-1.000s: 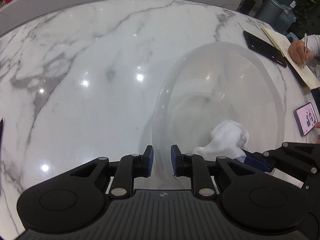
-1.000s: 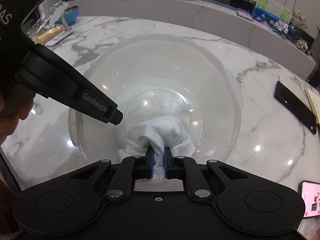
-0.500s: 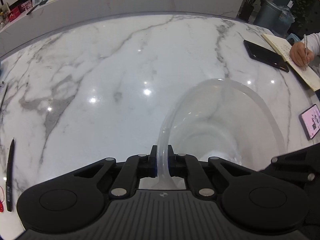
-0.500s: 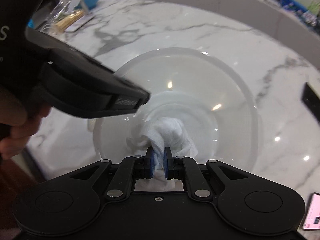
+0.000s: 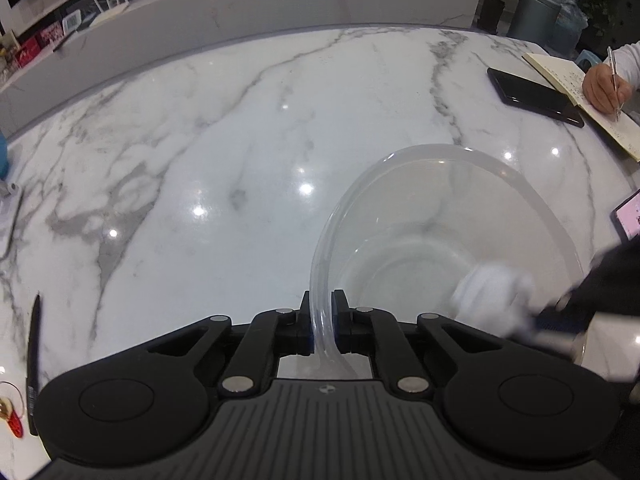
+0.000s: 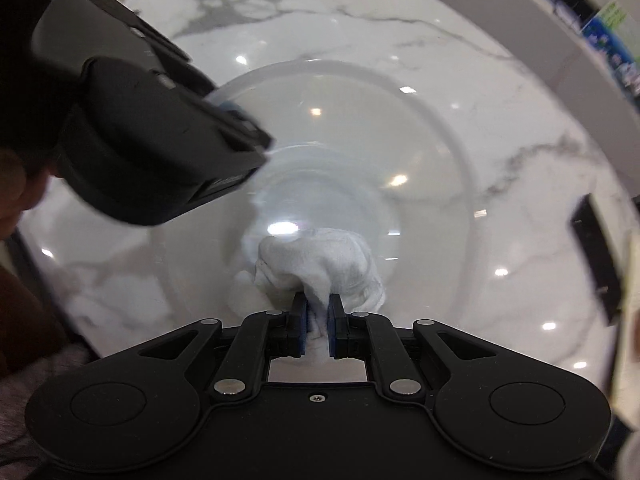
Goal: Clean bowl
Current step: 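Hold the bowl rim with the left tool while the right tool scrubs the bowl wall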
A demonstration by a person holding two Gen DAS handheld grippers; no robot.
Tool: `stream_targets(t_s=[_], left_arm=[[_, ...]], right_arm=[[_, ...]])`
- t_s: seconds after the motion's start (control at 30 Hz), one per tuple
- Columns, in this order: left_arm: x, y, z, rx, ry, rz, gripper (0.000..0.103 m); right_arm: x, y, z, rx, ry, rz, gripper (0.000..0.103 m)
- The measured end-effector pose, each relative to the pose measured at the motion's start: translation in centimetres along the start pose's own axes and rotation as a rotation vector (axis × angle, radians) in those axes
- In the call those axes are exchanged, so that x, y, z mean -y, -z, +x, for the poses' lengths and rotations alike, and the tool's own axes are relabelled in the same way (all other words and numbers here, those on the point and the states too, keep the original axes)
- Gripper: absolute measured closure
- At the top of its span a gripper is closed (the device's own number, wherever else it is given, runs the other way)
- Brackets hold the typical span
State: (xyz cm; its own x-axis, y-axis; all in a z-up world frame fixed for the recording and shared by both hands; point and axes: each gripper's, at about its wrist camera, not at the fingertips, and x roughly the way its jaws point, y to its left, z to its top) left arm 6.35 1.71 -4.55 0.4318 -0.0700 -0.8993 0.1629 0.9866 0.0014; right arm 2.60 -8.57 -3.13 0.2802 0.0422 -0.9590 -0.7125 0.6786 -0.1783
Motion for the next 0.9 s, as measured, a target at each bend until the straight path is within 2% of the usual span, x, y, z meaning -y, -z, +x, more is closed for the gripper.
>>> stream_targets(t_s=[0.07,0.2,0.4,0.53,0.57,0.7,0.9], left_arm=[[-0.1,0.0,0.0,0.002,-0.002,-0.003,0.097],[-0.2,-0.1,0.1,-0.001,0.007,-0.012,0.097],[-0.1,0.0,0.0,-0.001,0.034,-0.013,0.097],[-0.1,0.0,0.0,-0.003,0.031,-0.011,0.097],[-0.1,0.1,0.0,-0.004,0.03,-0.01,0.097],[-0.1,0.3,0.4,-0.023,0.02,-0.005,0.096],[0.0,0.6,0.9,-0.039,0.004,0.014,0.095]], right_arm=[[0.2,0.0,-0.5,0.011,0.07,-0.016,0.095],[1.0,0.3,-0.5,0.0,0.038,0.039,0.095],[1.4,0.6,0.6,-0.028,-0.091,0.132,0.094],[1.4,0.8,0.1,-0.005,-0.248,0.2,0.094],[1.2,0.8,0.0,-0.004,-0.252,0.195,0.094],[0.8,0.8,0.1,-0.036,-0.193,0.149,0.095],[2.6,0.8,-0.1,-0.033,-0.081,0.195,0.095]])
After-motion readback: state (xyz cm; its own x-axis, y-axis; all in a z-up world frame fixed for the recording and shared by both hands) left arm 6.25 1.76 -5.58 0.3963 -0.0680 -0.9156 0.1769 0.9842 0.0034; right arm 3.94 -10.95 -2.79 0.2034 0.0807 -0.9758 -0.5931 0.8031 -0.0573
